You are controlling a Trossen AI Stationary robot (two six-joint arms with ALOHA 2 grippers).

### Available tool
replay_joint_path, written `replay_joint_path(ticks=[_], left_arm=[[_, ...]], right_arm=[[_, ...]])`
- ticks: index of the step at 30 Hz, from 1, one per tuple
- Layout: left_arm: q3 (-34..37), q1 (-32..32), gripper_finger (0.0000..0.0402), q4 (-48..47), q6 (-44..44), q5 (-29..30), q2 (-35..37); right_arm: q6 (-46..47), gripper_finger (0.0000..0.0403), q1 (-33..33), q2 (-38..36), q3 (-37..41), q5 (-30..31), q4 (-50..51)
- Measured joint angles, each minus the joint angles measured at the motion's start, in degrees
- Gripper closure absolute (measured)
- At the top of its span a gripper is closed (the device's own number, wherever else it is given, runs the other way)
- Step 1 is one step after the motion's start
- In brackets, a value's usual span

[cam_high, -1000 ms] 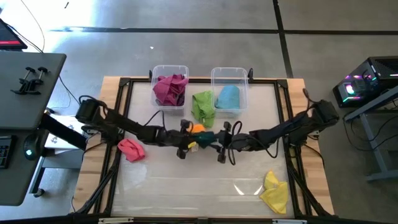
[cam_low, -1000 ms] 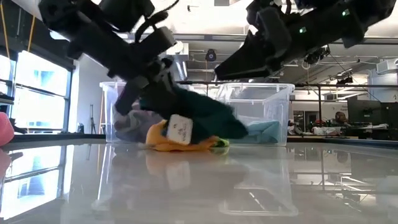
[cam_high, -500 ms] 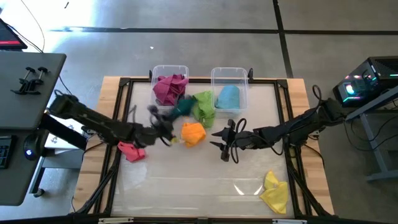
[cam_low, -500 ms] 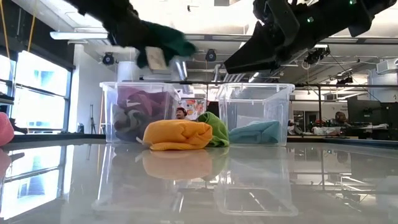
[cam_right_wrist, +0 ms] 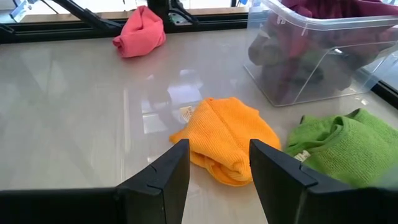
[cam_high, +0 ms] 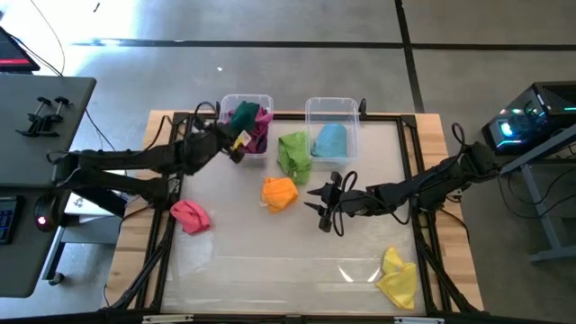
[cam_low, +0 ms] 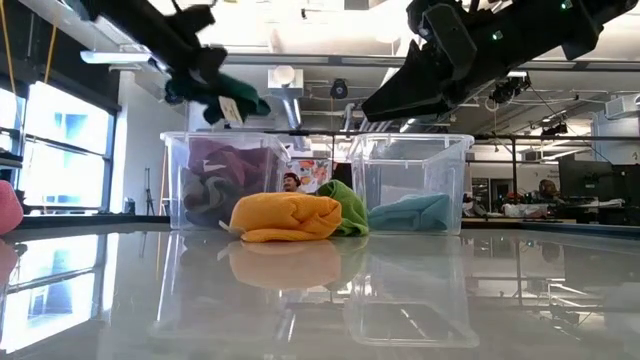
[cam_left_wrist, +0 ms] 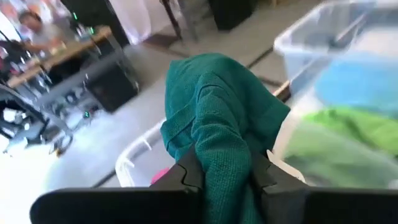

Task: Sort towels by color in basket
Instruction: Put the dark green microfiber cloth into the left transparent bin

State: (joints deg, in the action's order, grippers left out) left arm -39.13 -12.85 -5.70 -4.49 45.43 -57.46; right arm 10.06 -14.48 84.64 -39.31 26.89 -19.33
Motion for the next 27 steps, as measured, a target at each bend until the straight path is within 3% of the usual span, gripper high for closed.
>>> replay_joint_path(ticks=[6,12,18,27], left_arm=[[0.04,-7.57,0.0341,3.41,2.07,-3.93,-5.61],[0.04,-10.65,0.0270,5.96,3.08,-9.09,-7.80],[-1.07,-8.88,0.0213,1.76,4.04,-8.68,-3.52],[-3.54,-5.29,0.0204,-3.70,4.38,-9.22,2.62]], right_arm=[[0.04,0.0242,0.00,0.00,0.02,-0.02,0.19],[0.18,0.0242,-0.04,0.00,0.02,-0.02,0.27],[0.09,0.0242,-0.04,0.00,0.04,-0.02,0.44],[0.49,0.0242,-0.13,0.02,0.04,-0.04,0.46]])
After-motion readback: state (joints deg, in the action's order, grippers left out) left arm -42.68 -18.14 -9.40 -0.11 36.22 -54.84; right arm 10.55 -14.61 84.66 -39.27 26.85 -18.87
